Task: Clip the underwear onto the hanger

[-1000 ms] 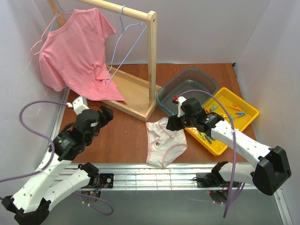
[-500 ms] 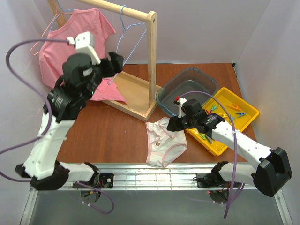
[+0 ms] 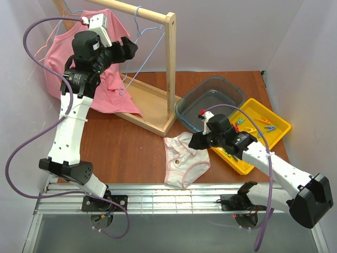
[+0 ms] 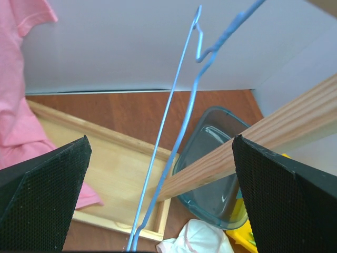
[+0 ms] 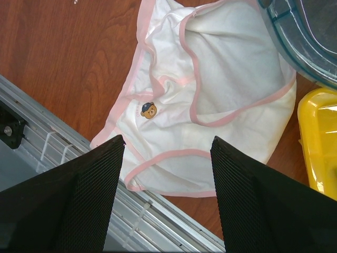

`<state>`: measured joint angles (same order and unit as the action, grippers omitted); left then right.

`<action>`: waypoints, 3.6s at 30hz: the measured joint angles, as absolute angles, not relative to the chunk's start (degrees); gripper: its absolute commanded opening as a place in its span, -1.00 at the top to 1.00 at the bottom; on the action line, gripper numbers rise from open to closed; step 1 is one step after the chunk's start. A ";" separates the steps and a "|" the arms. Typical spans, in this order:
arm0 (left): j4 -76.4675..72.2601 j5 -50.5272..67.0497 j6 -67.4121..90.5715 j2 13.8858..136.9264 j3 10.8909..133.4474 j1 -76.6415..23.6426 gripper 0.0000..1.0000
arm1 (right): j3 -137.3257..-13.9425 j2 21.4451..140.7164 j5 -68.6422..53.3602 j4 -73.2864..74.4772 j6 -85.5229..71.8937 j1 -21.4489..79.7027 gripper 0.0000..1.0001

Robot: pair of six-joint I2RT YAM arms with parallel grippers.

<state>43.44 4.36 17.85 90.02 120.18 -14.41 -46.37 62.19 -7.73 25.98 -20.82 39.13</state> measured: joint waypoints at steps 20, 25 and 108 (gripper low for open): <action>40.64 7.92 17.98 93.65 116.79 -14.41 0.01 | -46.28 65.56 -7.73 26.00 -18.96 39.18 -0.16; 40.62 8.58 18.28 95.35 118.04 -14.44 0.66 | -46.41 67.42 -7.73 26.00 -18.61 39.18 -0.15; 35.77 12.19 54.54 11.64 22.85 -14.87 1.00 | -57.93 97.65 0.14 17.74 -24.03 61.69 -0.06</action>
